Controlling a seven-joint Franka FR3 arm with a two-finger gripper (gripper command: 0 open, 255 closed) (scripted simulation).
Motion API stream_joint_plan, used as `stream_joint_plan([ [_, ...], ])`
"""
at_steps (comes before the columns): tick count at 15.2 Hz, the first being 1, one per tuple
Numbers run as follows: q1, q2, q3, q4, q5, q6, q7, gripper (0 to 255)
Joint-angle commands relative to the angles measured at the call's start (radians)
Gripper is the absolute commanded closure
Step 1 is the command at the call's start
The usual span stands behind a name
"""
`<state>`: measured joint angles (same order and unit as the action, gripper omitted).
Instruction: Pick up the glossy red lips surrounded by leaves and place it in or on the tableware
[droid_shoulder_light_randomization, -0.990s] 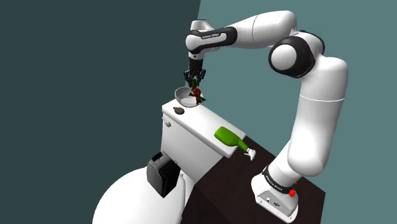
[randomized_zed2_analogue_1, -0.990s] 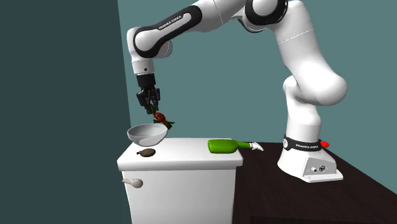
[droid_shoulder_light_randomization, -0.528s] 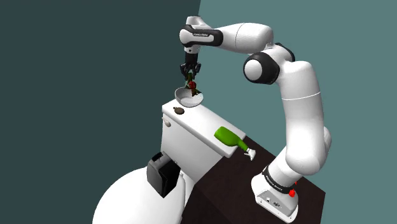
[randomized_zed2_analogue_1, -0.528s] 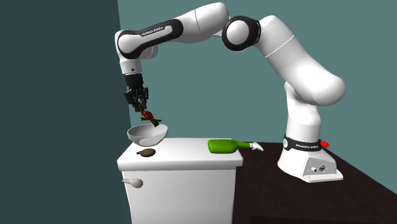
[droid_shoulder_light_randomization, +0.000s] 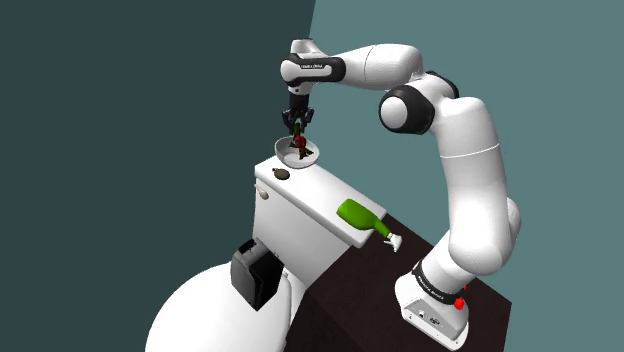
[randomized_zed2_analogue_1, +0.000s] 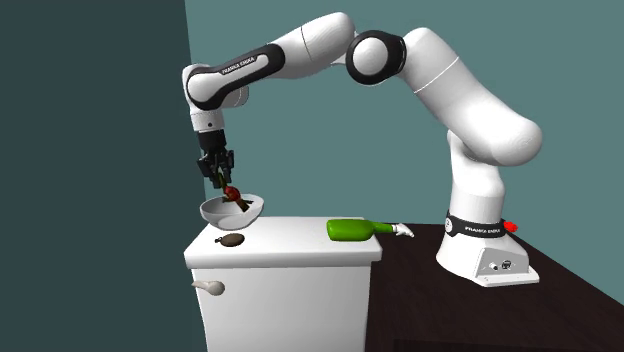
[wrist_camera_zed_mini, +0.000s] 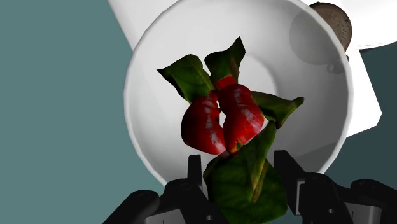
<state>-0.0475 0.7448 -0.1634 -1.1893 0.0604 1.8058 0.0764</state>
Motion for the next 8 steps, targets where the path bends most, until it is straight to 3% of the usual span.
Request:
stream_joint_plan([
  [1,0.001,0.009,0.001,-0.012,0.001,0.021,0.001,255],
  [8,0.001,0.03,0.003,-0.04,0.004,0.07,0.001,255],
])
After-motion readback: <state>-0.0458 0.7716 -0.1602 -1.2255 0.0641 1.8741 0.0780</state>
